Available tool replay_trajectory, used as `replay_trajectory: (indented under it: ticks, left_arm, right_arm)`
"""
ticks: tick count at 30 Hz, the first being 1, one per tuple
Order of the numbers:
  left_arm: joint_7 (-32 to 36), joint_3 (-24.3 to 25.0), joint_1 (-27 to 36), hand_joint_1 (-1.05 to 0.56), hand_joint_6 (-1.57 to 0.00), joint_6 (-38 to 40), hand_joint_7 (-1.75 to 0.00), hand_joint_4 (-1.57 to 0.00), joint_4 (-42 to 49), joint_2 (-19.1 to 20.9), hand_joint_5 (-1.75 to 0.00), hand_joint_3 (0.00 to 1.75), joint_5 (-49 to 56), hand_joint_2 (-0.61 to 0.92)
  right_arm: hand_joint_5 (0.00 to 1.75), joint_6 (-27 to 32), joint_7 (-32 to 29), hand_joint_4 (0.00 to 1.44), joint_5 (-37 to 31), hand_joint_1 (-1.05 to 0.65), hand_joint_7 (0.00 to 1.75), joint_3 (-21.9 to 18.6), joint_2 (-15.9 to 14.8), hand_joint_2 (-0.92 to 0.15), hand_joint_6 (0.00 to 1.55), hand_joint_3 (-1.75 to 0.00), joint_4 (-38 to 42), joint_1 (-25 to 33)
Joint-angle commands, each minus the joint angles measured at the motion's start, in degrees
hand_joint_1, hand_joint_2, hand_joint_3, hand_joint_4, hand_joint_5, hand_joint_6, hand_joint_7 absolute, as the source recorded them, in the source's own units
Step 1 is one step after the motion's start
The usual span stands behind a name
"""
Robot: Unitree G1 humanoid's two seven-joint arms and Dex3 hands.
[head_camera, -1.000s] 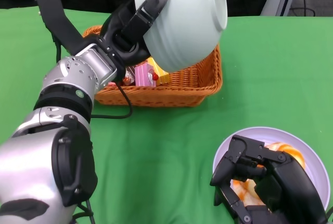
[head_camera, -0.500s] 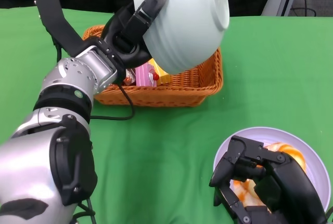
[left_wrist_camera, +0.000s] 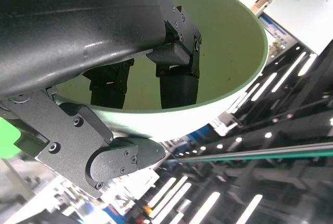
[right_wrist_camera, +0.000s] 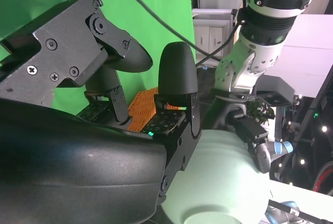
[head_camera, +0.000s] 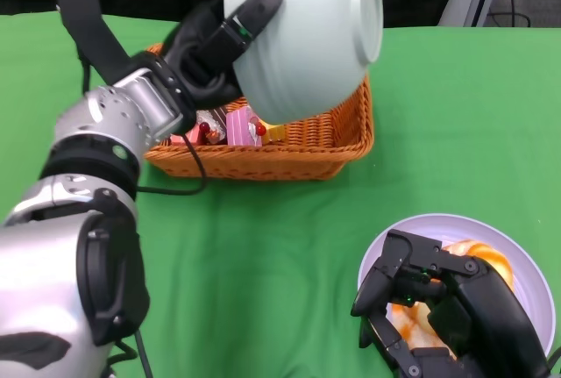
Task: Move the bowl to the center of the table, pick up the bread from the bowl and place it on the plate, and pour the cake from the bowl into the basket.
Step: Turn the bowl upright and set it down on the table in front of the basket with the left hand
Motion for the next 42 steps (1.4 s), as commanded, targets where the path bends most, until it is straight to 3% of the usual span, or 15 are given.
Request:
replay_trajectory:
  ticks: [1, 5, 10, 15, 19, 25, 29, 32, 36, 42]
  left_arm:
    - [-7.0, -3.8, -1.9, -0.24, -0.76, -0.9, -1.57, -0.76, -3.2, 3.3, -1.75, 1.07, 2.7, 0.62]
    - [-13.3, -7.6, -0.6, -0.21, -0.79, -4.7, -1.44, -0.72, -7.0, 5.7, -1.75, 0.93, 5.4, 0.67]
    - [-17.9, -12.0, 2.4, -0.23, -0.72, -9.2, -1.51, -0.72, -13.6, 8.3, -1.75, 0.77, 8.3, 0.71]
    - [-17.9, -15.0, 6.6, -0.22, -0.69, -9.3, -1.54, -0.72, -22.2, 10.3, -1.75, 0.77, 9.2, 0.69]
    - [-16.9, -17.7, 12.3, -0.23, -0.70, -16.4, -1.54, -0.74, -31.5, 11.6, -1.75, 0.81, 11.8, 0.69]
    - [-11.8, -20.1, 23.1, -0.23, -0.68, -37.6, -1.52, -0.74, -42.8, 13.9, -1.75, 1.00, 18.4, 0.61]
    - [-10.3, -20.2, 28.4, -0.24, -0.62, -50.1, -1.50, -0.77, -45.5, 16.1, -1.75, 0.81, 20.3, 0.75]
    - [-8.4, -19.6, 32.5, -0.17, -0.62, -60.9, -1.57, -0.78, -46.0, 17.6, -1.75, 0.88, 21.4, 0.70]
    - [-2.9, -18.8, 35.0, -0.11, -0.67, -77.8, -1.51, -0.75, -42.7, 19.5, -1.72, 1.08, 26.2, 0.53]
    - [5.5, -16.6, 36.5, -0.15, -0.73, -102.5, -1.41, -0.77, -31.1, 21.7, -1.72, 1.10, 34.7, 0.48]
  right_arm:
    - [1.54, 0.5, 0.1, 0.77, 0.9, -0.08, 1.32, -0.6, -0.1, -0.45, 0.74, -1.21, -0.1, -0.4]
    - [1.55, 1.5, 1.1, 0.76, 2.7, -0.08, 1.32, -1.1, -0.4, -0.47, 0.74, -1.20, 0.2, -0.7]
    - [1.54, 0.6, 0.5, 0.76, 1.3, -0.06, 1.32, -1.2, -0.5, -0.46, 0.75, -1.20, 0.4, -0.8]
    - [1.54, 0.0, 0.3, 0.77, 1.3, -0.07, 1.31, -1.0, -0.3, -0.47, 0.75, -1.20, 0.9, -0.7]
    - [1.55, 0.4, 0.8, 0.76, 2.2, -0.07, 1.32, -1.0, -0.4, -0.47, 0.74, -1.20, 0.8, -0.8]
    - [1.55, 1.0, 0.5, 0.76, 1.8, -0.08, 1.31, -1.0, -0.3, -0.47, 0.74, -1.19, 1.1, -1.5]
    - [1.55, 0.8, 0.8, 0.76, 2.0, -0.08, 1.32, -1.2, -0.5, -0.48, 0.74, -1.19, 1.4, -2.0]
    - [1.54, 0.8, 1.1, 0.76, 2.7, -0.07, 1.31, -1.5, -0.5, -0.47, 0.74, -1.18, 1.5, -2.1]
    - [1.54, 2.0, 1.1, 0.75, 2.9, -0.07, 1.32, -1.9, -0.7, -0.48, 0.74, -1.18, 1.2, -2.2]
    - [1.54, 0.4, 1.2, 0.76, 2.2, -0.07, 1.32, -2.1, -0.5, -0.48, 0.74, -1.18, 1.9, -2.4]
